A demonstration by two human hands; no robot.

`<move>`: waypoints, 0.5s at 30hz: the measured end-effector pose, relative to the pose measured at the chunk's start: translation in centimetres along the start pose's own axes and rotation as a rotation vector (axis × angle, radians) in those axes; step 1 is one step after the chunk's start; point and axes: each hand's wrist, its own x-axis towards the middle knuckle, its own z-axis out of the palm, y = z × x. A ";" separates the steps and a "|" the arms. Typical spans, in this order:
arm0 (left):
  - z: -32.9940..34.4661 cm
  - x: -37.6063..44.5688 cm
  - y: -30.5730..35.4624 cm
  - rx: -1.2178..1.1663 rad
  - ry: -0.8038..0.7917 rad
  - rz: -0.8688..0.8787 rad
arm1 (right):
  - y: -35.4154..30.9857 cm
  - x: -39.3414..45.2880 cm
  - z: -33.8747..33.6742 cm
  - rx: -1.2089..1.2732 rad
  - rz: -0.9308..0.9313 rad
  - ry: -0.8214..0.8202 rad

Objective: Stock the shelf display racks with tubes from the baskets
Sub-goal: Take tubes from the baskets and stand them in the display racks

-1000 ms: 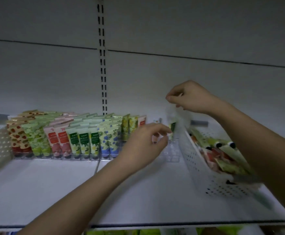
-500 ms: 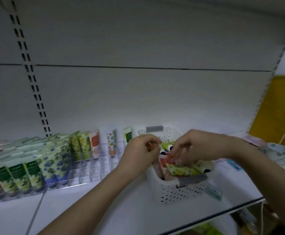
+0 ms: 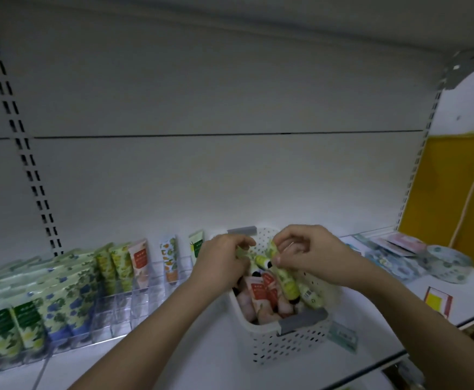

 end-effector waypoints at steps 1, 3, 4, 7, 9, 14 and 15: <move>0.0 0.6 0.1 0.044 0.009 0.034 | 0.1 0.1 -0.3 0.065 -0.015 0.062; 0.0 1.8 0.3 0.061 -0.005 0.094 | 0.2 0.3 -0.5 0.140 -0.038 0.157; 0.0 2.3 0.3 0.058 -0.054 0.120 | 0.3 0.4 -0.6 0.164 -0.041 0.192; 0.4 3.6 0.4 0.114 -0.307 0.153 | 0.3 0.6 -0.6 0.206 -0.031 0.255; 0.7 4.0 0.4 0.087 -0.436 0.117 | 0.3 0.6 -0.5 0.225 -0.032 0.265; 1.1 3.9 0.7 0.202 -0.428 0.182 | 0.2 0.8 -0.2 0.245 -0.032 0.276; 1.2 3.9 0.8 0.237 -0.386 0.201 | 0.2 0.9 -0.1 0.247 -0.034 0.277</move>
